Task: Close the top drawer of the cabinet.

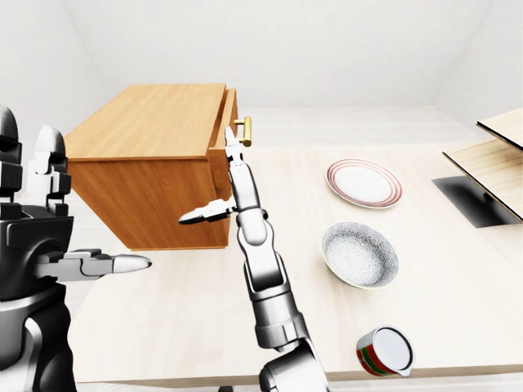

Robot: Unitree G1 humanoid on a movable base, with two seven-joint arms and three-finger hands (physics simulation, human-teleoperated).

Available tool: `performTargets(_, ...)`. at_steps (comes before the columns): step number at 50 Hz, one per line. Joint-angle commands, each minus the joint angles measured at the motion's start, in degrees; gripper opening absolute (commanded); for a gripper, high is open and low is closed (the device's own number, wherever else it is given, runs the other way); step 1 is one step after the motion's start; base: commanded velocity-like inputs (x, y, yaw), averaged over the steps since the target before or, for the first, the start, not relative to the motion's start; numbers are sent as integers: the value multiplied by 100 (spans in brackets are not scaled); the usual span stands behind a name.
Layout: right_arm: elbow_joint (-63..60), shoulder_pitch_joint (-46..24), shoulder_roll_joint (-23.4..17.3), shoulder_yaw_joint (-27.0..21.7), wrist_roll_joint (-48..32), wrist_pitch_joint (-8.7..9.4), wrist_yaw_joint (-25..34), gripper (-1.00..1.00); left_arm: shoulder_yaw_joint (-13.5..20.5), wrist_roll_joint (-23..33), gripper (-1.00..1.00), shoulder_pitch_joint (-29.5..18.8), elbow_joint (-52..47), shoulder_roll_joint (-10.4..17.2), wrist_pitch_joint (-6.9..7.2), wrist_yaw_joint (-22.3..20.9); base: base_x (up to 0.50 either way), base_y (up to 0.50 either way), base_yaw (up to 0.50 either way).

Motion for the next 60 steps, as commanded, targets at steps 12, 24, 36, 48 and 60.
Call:
performTargets(12,2201,-97,400,1049,0,0,385,100,28,53,100,-71,-203,46,0,-29,0,0,0)
performTargets(24,2810,-135,455,1079,-192,-168,395,100,94,42,100,10,-87,-11,0,-60,0,0,0)
performTargets(36,3059,-218,455,1133,-240,-172,532,100,94,38,100,26,-59,0,0,-69,0,0,0)
performTargets(48,3371,-134,455,1278,-448,-288,590,100,128,35,100,1,-164,24,0,-81,0,0,0)
performTargets(60,3532,-105,455,1240,-559,-389,674,100,123,19,100,-21,-95,20,0,-72,0,0,0)
